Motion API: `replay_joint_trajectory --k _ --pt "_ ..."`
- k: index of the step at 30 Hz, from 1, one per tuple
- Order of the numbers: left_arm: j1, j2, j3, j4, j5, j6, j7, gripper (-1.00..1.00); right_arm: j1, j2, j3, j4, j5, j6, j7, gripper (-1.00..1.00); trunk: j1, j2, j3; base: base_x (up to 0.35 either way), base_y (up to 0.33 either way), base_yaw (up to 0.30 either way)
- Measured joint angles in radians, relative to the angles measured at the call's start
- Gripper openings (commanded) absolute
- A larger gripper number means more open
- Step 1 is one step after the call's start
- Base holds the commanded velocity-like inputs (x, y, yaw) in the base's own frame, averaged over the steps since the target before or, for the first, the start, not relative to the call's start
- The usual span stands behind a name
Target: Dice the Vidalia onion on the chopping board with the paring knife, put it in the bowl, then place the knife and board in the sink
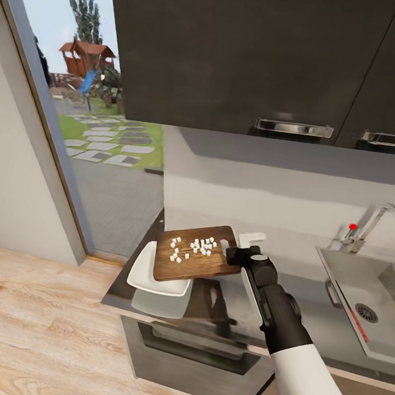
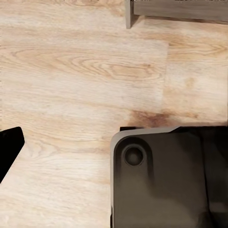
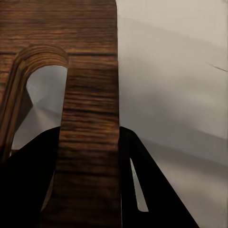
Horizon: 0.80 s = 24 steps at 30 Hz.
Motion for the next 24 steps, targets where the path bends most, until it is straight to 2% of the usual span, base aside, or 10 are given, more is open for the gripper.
replay_joint_trajectory --k 8,13,24 --pt "0.000 0.000 -0.001 0.000 -0.001 0.000 -0.001 1.00 0.000 0.013 0.003 0.000 0.005 0.000 -0.015 -1.00 0.000 0.000 0.000 0.060 0.103 0.000" --pt "0.000 0.000 -0.001 0.000 -0.001 0.000 -0.001 1.00 0.000 0.014 0.004 0.000 0.095 -0.004 -0.014 -1.00 0.000 0.000 0.000 0.002 0.003 0.000" --pt "0.000 0.000 0.000 0.000 -0.001 0.000 0.000 1.00 0.000 0.014 0.006 -0.001 0.105 -0.009 -0.013 -1.00 0.000 0.000 0.000 0.000 0.000 0.000"
